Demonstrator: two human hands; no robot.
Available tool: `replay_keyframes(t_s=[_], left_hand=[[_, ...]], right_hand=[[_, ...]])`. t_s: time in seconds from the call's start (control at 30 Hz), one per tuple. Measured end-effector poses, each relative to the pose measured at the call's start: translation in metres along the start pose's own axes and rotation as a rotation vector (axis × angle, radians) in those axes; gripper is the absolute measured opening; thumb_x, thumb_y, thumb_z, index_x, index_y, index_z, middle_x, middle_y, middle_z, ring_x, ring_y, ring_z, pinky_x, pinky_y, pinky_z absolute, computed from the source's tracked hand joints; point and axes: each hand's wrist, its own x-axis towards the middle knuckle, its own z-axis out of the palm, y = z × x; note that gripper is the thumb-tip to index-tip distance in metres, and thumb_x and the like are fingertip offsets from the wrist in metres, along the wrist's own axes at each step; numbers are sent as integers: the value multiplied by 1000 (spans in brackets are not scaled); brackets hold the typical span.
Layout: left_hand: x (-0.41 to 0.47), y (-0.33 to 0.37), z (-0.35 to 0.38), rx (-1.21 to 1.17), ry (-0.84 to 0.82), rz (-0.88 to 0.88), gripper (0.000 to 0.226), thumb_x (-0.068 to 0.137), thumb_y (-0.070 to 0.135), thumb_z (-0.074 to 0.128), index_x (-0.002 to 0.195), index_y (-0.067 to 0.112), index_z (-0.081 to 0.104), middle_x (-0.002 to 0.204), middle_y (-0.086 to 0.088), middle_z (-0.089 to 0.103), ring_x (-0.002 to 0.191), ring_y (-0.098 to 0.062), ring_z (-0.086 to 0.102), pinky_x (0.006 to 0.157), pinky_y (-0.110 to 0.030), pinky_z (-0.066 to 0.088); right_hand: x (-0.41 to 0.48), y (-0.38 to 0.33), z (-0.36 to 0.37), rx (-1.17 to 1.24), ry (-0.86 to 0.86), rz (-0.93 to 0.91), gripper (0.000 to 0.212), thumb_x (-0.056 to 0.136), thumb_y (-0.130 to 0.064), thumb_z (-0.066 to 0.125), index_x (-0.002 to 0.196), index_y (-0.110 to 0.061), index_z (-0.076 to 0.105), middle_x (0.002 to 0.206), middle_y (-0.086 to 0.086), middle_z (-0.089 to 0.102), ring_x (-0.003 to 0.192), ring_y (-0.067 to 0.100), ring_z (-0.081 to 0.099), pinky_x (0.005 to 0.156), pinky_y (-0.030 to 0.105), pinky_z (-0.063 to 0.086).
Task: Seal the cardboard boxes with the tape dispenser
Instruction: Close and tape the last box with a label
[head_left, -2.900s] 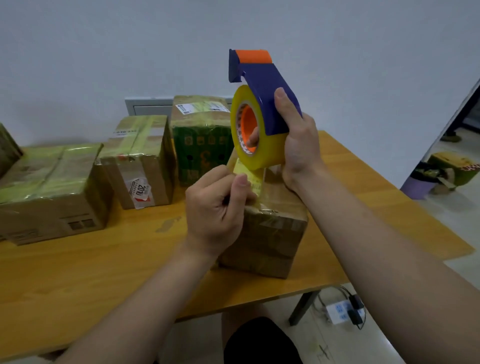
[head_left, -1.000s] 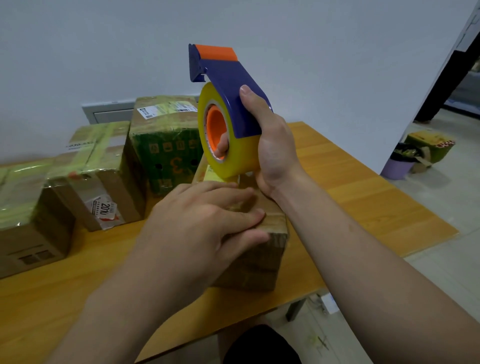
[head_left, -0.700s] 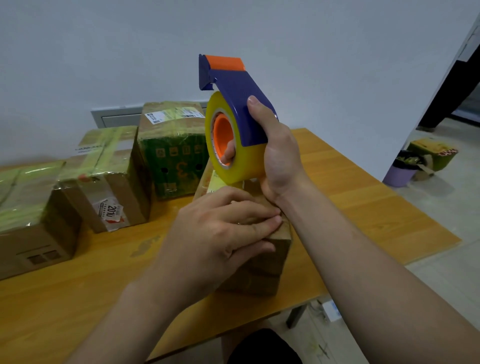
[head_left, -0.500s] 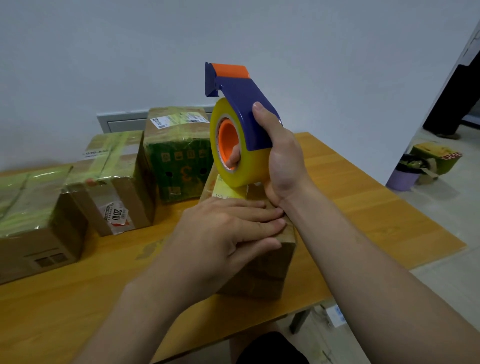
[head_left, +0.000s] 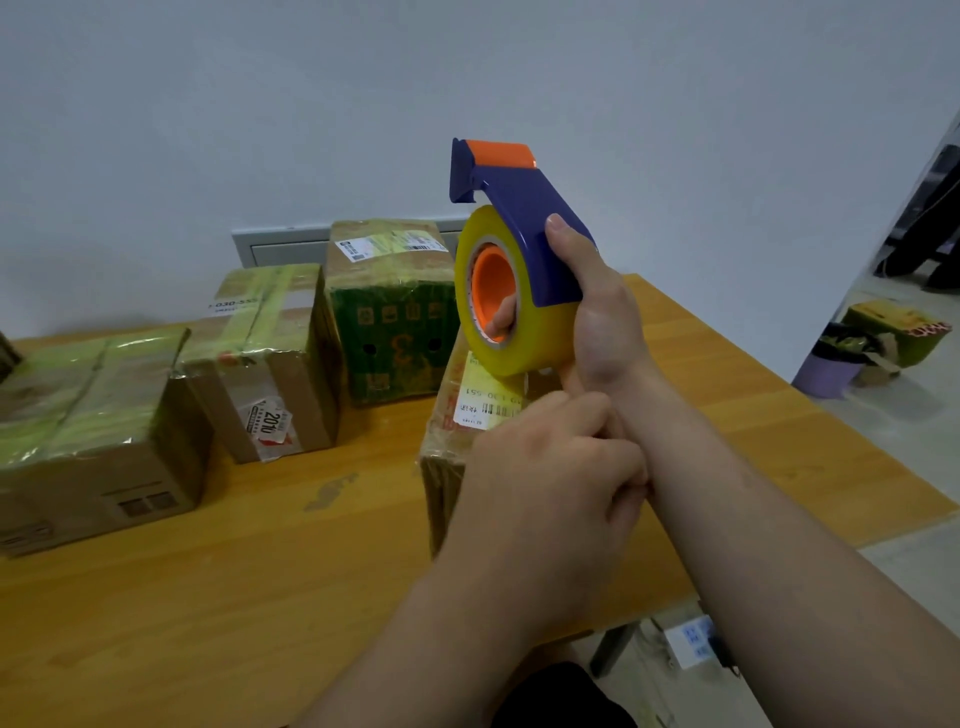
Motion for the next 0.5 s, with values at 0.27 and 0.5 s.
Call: replay_keyframes(t_s=[0.27, 0.5], left_hand=[[-1, 7, 9, -1, 40, -82, 14, 80, 27, 79, 73, 24, 67, 84, 11, 56, 78, -9, 46, 60, -30, 46], [-1, 6, 10, 233, -79, -8, 21, 95, 44, 59, 89, 27, 70, 99, 5, 48, 94, -16, 41, 75, -37, 46]], right_hand=[[-2, -3, -3, 24, -24, 33, 44, 99, -44, 61, 112, -2, 71, 89, 21, 74, 75, 29, 72, 73, 40, 60], [-6, -12, -9, 172, -67, 140, 39, 98, -40, 63, 107, -3, 73, 90, 19, 72, 79, 28, 69, 87, 45, 56]])
